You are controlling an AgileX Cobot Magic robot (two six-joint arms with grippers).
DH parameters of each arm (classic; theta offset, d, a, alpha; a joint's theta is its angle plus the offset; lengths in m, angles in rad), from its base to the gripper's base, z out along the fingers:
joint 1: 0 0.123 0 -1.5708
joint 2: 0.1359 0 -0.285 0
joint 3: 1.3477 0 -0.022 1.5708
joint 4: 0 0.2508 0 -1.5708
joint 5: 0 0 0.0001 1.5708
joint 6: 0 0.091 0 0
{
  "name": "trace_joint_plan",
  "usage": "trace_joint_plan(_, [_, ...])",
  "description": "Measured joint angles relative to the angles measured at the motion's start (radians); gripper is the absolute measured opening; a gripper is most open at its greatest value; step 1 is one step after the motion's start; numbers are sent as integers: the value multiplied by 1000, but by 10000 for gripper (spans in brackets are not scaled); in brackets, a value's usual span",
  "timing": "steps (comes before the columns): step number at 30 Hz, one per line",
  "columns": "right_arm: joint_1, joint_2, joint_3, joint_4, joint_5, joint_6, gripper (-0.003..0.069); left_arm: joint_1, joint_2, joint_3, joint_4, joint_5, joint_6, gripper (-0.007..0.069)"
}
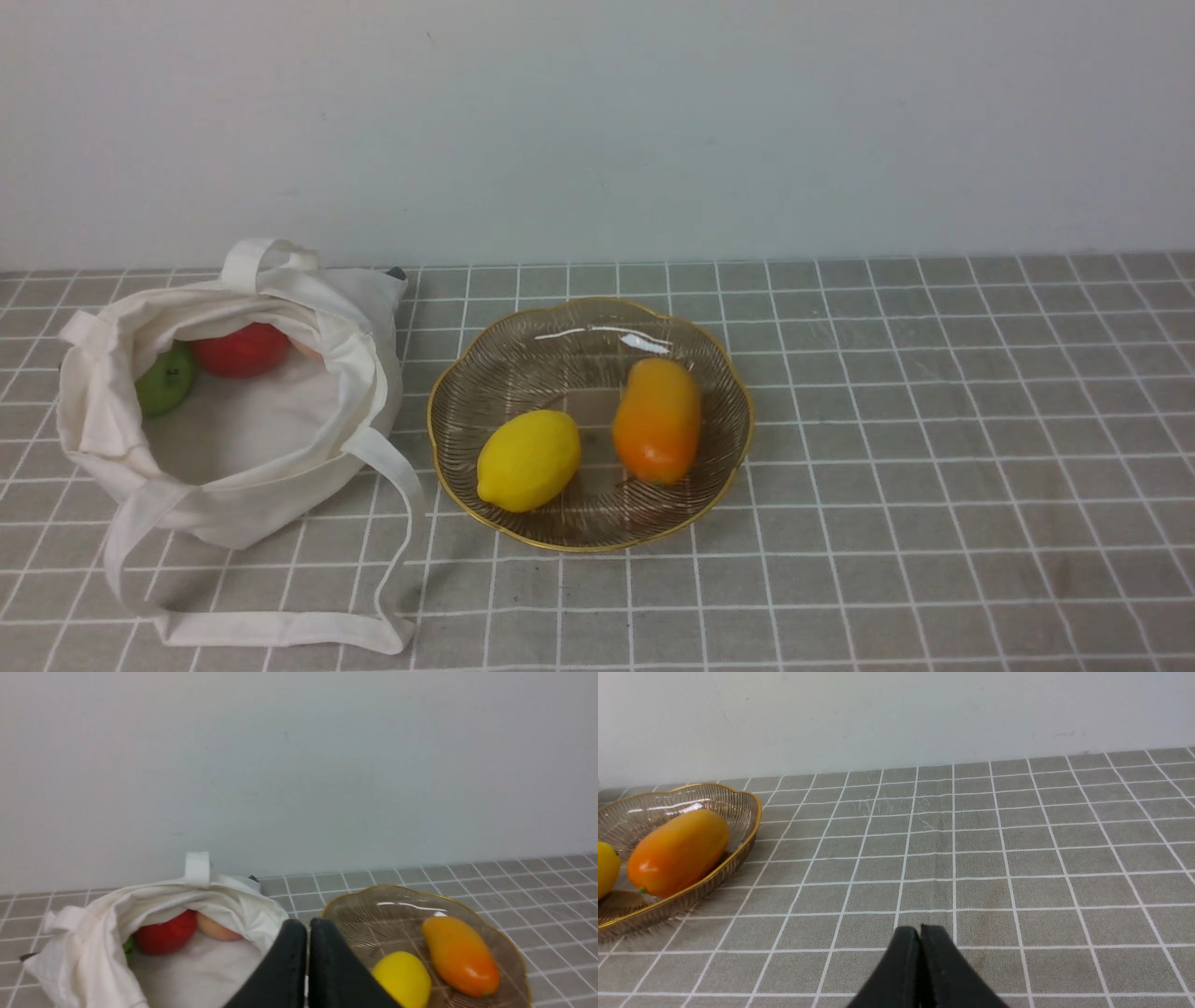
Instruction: Take the fruit out of the bag on the grey coffee tablecloth and place them on the plate.
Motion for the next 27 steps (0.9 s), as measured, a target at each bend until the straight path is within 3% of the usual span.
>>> trace_joint_plan(5, [0,0,0,0,0,0,-15,155,-172,263,-42,-126,33,-8])
trace_joint_plan(8, [0,0,0,0,1,0,-15,196,-204,380,-42,-133,35,-8])
trace_joint_plan(18, [0,0,-1,0,2,0,-15,199,-206,461,4,-59,40,-8])
trace_joint_plan(27, [0,0,-1,0,2,0,-15,124,-206,461,20,-41,83,-8])
